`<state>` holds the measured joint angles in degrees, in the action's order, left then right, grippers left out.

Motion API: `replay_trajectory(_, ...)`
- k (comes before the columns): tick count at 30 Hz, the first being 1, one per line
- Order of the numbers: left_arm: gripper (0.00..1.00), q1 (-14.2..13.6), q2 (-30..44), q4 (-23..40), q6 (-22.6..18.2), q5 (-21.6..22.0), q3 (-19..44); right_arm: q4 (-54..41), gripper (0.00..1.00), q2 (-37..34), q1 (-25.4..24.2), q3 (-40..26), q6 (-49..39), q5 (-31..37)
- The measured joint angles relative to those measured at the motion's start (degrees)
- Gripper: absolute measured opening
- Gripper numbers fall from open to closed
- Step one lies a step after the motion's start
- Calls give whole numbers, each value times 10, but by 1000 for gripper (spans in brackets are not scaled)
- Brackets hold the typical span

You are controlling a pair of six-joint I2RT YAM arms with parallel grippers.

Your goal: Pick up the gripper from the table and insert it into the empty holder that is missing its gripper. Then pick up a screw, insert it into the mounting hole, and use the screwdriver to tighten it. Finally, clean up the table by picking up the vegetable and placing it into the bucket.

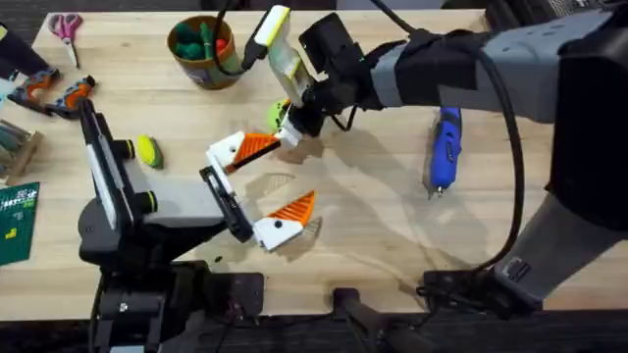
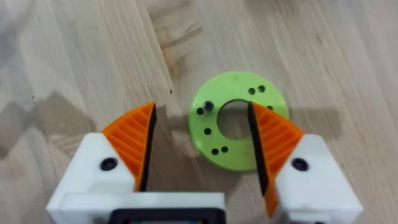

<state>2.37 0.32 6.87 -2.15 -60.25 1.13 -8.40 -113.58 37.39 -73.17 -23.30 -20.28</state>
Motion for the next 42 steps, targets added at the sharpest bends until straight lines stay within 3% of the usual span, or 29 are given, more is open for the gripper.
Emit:
replay_trajectory(6, 986, 0, 0, 0, 0, 0, 0, 7, 865, 0, 0, 0, 4, -20)
replay_trajectory(15, 986, 0, 0, 0, 0, 0, 0, 6, 795, 0, -1, 0, 6, -47)
replay_trajectory(21, 986, 0, 0, 0, 0, 0, 0, 6, 547, 0, -8, 0, 7, -49)
replay_trajectory(25, 986, 0, 0, 0, 0, 0, 0, 6, 293, 0, -10, 0, 8, -51)
replay_trajectory(28, 986, 0, 0, 0, 0, 0, 0, 6, 26, 0, -11, 0, 10, -51)
replay_trajectory(39, 985, 0, 0, 0, 0, 0, 0, 6, 7, 0, -30, 0, 10, -51)
replay_trajectory(42, 985, 0, 0, 0, 0, 0, 0, 7, 152, 0, -36, 0, 10, -51)
